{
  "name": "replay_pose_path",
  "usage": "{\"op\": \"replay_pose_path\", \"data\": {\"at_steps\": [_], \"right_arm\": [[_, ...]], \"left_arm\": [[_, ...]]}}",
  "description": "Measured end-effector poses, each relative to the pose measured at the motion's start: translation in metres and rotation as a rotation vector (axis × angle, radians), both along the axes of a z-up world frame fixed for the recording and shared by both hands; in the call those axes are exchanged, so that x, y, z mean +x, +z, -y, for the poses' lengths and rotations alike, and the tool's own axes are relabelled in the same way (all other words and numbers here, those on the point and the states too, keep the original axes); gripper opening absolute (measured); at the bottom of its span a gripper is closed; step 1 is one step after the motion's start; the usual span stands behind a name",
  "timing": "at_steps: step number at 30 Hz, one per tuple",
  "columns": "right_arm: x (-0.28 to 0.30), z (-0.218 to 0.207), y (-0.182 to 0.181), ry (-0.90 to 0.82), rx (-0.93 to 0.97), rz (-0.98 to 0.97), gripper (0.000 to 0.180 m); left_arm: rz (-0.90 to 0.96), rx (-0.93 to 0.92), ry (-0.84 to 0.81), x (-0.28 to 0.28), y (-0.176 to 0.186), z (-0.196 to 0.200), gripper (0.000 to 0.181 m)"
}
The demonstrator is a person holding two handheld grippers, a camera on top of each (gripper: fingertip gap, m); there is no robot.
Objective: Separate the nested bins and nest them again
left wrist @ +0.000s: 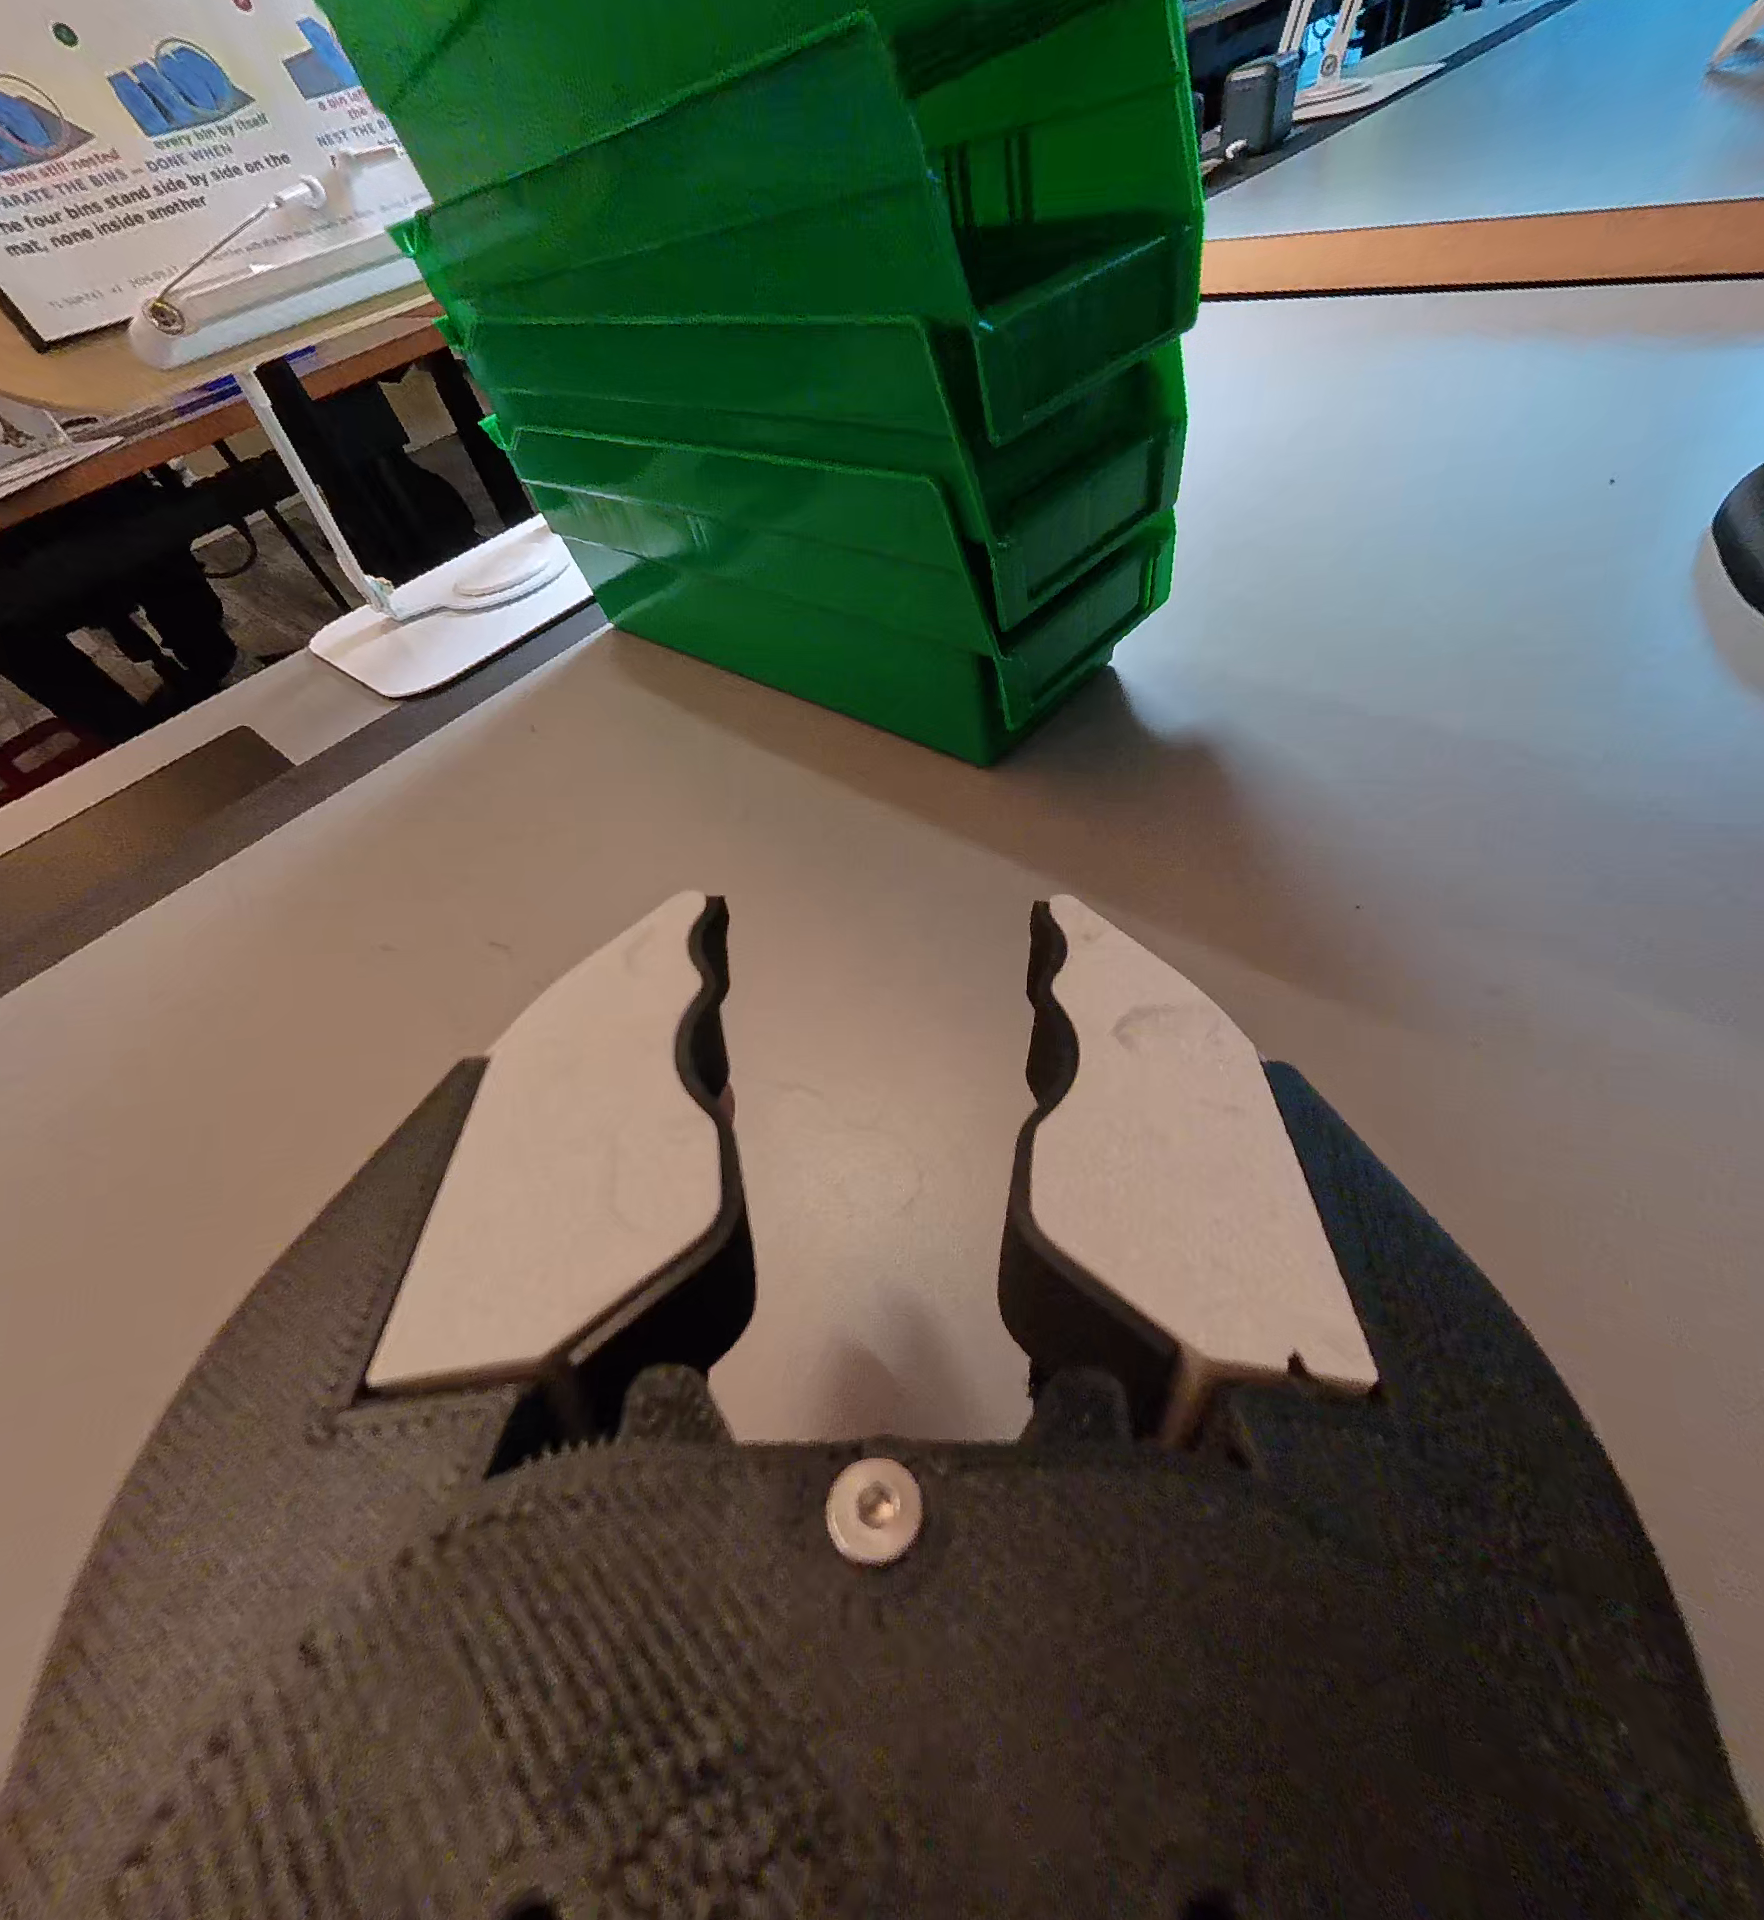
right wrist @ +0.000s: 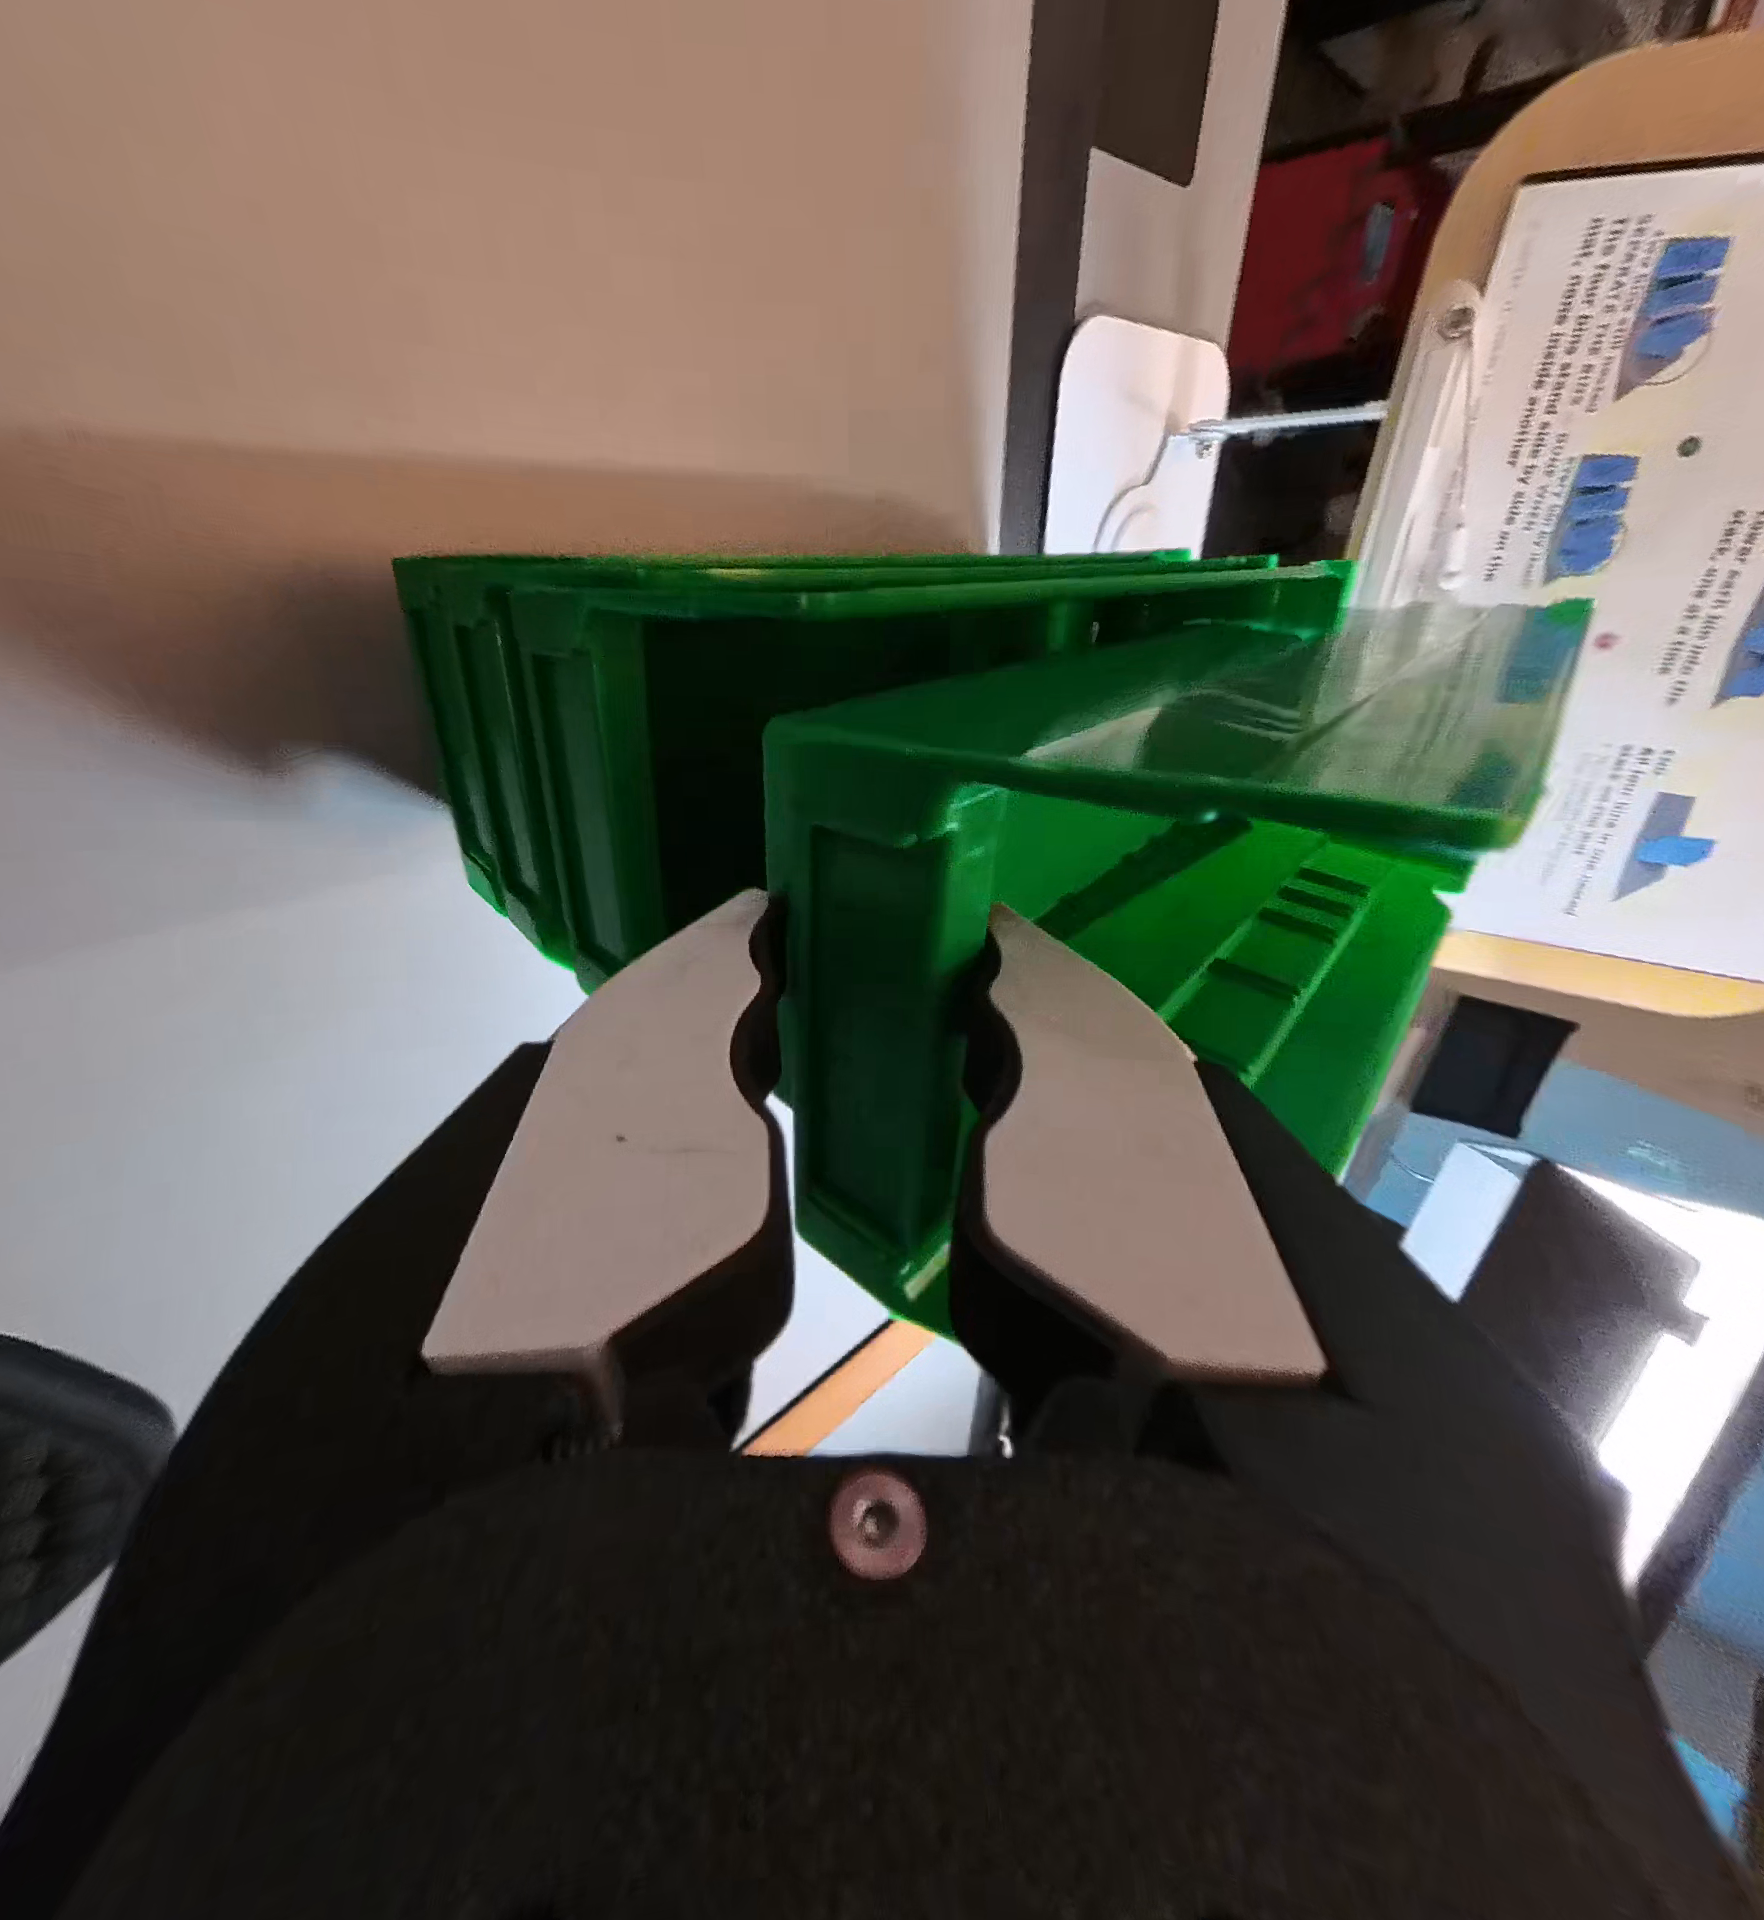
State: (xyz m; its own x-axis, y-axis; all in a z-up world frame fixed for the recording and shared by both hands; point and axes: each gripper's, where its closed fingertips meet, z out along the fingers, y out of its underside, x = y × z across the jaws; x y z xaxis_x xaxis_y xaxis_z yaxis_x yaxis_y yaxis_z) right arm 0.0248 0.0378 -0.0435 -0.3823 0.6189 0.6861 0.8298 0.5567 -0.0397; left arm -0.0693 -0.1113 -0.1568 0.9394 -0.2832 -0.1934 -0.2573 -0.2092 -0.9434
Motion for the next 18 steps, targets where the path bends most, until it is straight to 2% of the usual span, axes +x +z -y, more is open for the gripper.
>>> {"op": "replay_pose_path", "data": {"at_steps": [9,15,18], "right_arm": [[-0.010,-0.005,-0.034,0.032,-0.021,0.056,0.033],[-0.011,-0.005,-0.042,0.064,0.003,0.049,0.034],[-0.008,-0.006,-0.036,0.063,0.010,0.031,0.042]], "left_arm": [[-0.009,0.010,-0.001,0.000,0.001,0.001,0.056],[-0.012,0.011,0.001,0.000,0.001,0.001,0.055],[-0.013,0.011,0.002,0.000,0.001,0.001,0.055]]}}
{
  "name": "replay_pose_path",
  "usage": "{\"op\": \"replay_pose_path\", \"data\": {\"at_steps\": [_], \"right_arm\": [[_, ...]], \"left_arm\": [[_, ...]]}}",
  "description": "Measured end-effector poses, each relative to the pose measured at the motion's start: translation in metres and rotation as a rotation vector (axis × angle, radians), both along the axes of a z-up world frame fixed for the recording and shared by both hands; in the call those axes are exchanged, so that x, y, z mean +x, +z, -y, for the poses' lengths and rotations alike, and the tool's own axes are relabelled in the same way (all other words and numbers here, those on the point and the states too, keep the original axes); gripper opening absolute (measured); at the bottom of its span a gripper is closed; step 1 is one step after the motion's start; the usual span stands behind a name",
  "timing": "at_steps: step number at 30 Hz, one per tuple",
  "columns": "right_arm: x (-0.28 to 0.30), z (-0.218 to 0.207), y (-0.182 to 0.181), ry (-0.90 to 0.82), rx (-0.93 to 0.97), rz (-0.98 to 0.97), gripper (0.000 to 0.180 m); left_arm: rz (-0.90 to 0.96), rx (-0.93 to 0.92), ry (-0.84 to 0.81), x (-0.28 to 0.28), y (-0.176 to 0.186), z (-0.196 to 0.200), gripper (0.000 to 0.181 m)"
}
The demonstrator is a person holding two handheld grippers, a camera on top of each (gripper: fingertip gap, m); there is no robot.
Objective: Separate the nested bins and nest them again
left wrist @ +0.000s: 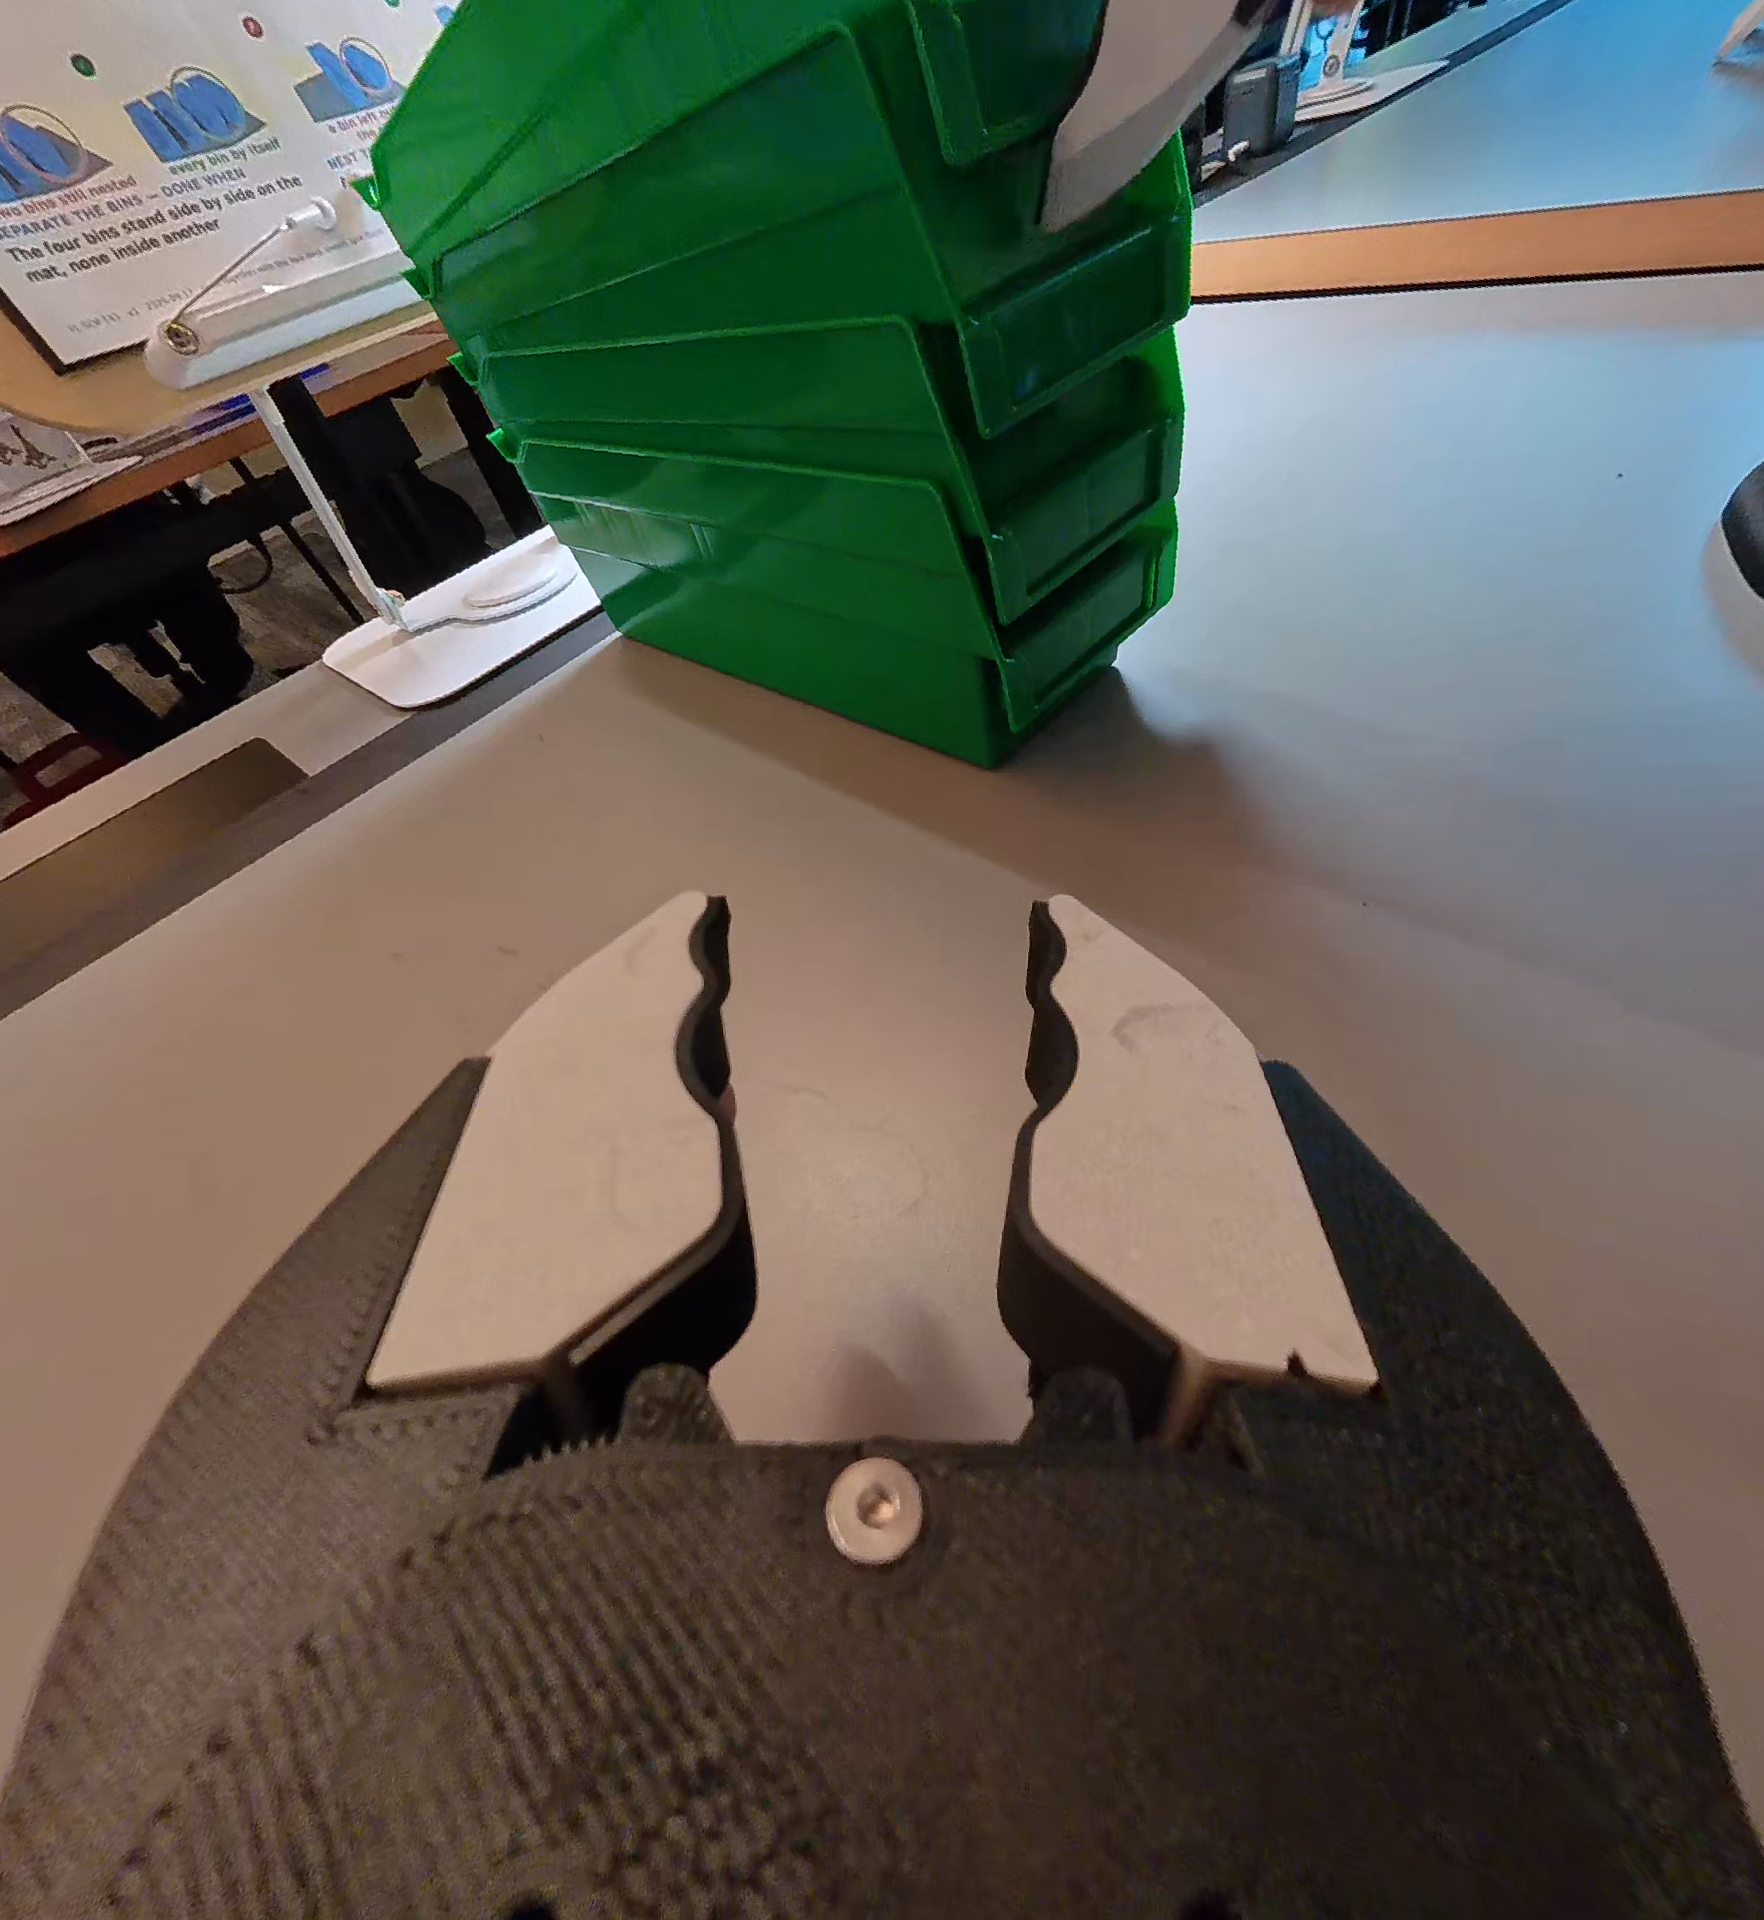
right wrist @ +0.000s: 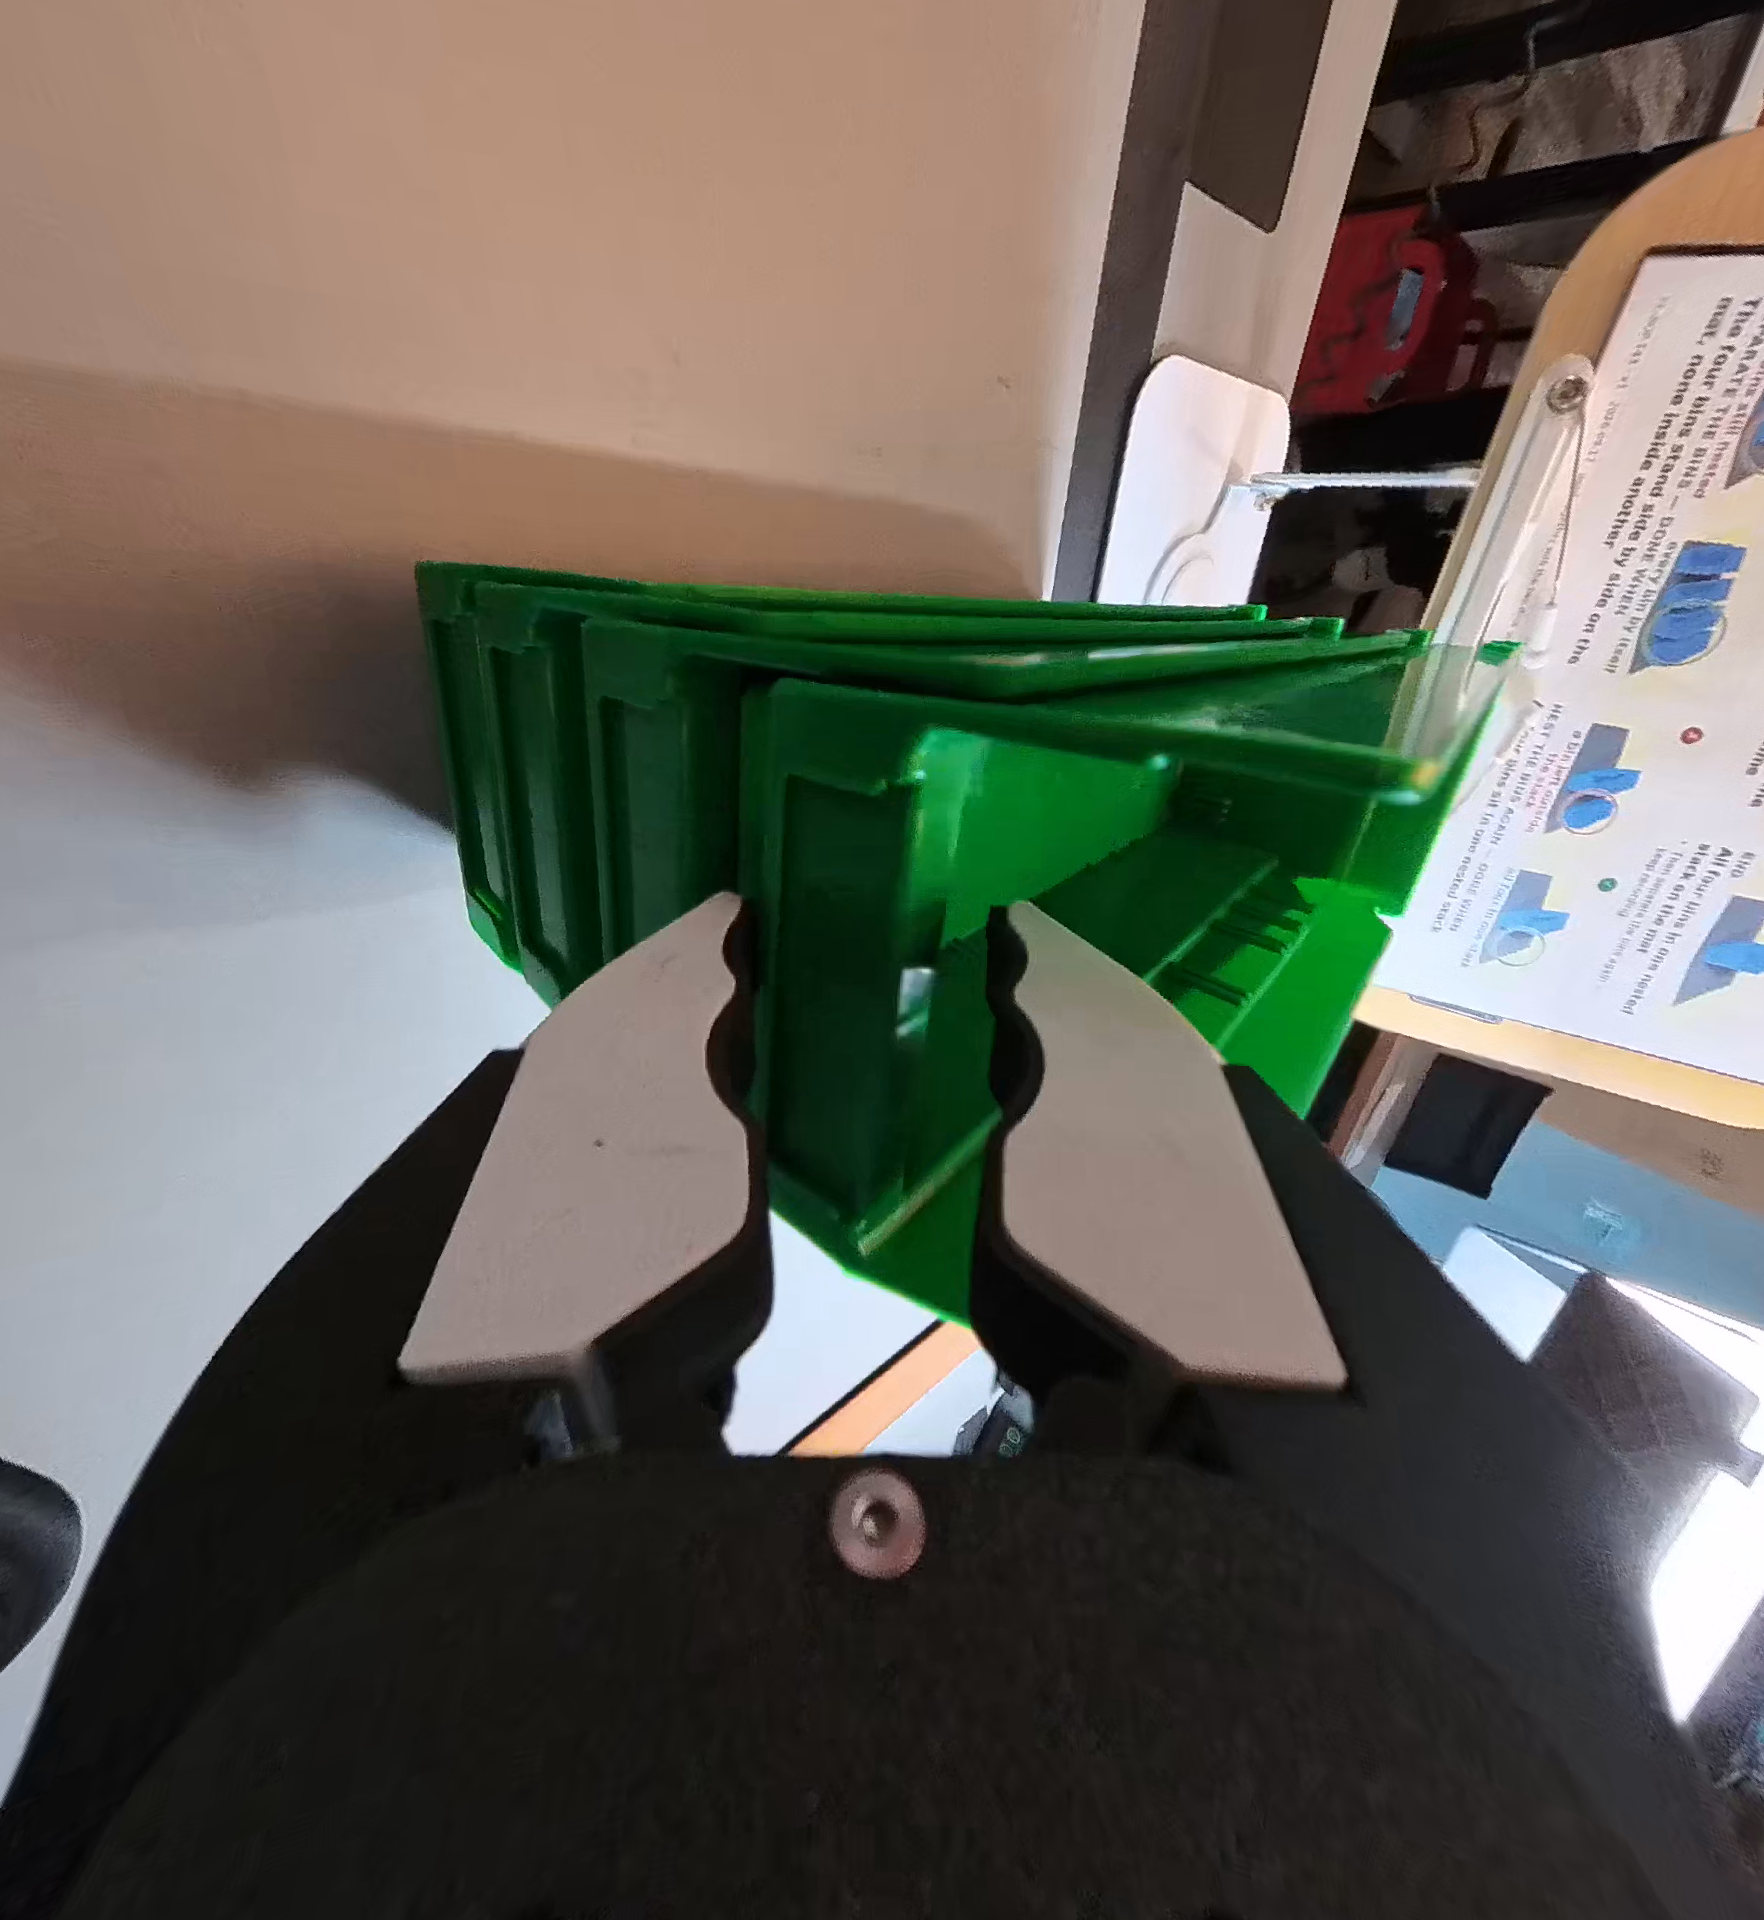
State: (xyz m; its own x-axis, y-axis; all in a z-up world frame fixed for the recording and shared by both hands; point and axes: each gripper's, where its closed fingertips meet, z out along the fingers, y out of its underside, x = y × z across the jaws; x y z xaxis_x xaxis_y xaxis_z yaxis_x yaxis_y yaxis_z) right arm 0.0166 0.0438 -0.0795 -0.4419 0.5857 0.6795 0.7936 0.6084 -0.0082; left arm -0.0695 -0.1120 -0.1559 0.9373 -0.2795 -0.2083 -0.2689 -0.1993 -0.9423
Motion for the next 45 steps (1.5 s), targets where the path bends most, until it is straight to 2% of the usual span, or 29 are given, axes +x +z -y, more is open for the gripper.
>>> {"op": "replay_pose_path", "data": {"at_steps": [5,10,27,29,32,35,37,40,45], "right_arm": [[0.008,0.008,0.016,0.024,-0.024,-0.022,0.042],[0.009,0.006,0.003,0.037,-0.024,0.018,0.030],[0.008,0.008,0.000,0.108,0.003,0.005,0.032],[0.008,0.012,0.011,0.102,-0.022,-0.099,0.037],[0.013,0.030,0.043,0.106,-0.178,-0.383,0.040],[0.039,0.037,0.073,0.086,-0.302,-0.661,0.044],[0.063,0.039,0.078,0.045,-0.402,-0.814,0.048],[0.099,0.036,0.059,-0.035,-0.495,-0.947,0.056],[0.145,0.032,0.001,-0.153,-0.557,-1.061,0.066]], "left_arm": [[-0.004,-0.006,-0.001,0.000,-0.002,-0.001,0.055],[-0.012,-0.001,0.002,0.000,-0.002,-0.001,0.055],[-0.013,0.000,0.001,0.000,-0.002,-0.001,0.054],[-0.009,0.004,0.003,-0.001,-0.001,0.000,0.054],[0.000,0.013,0.010,-0.003,0.002,0.001,0.054],[0.008,0.001,0.009,-0.003,0.000,-0.001,0.054],[0.003,-0.004,0.008,-0.003,-0.002,-0.001,0.054],[-0.001,-0.002,0.011,-0.003,-0.002,-0.002,0.054],[0.032,0.000,0.006,-0.003,-0.001,-0.003,0.054]]}}
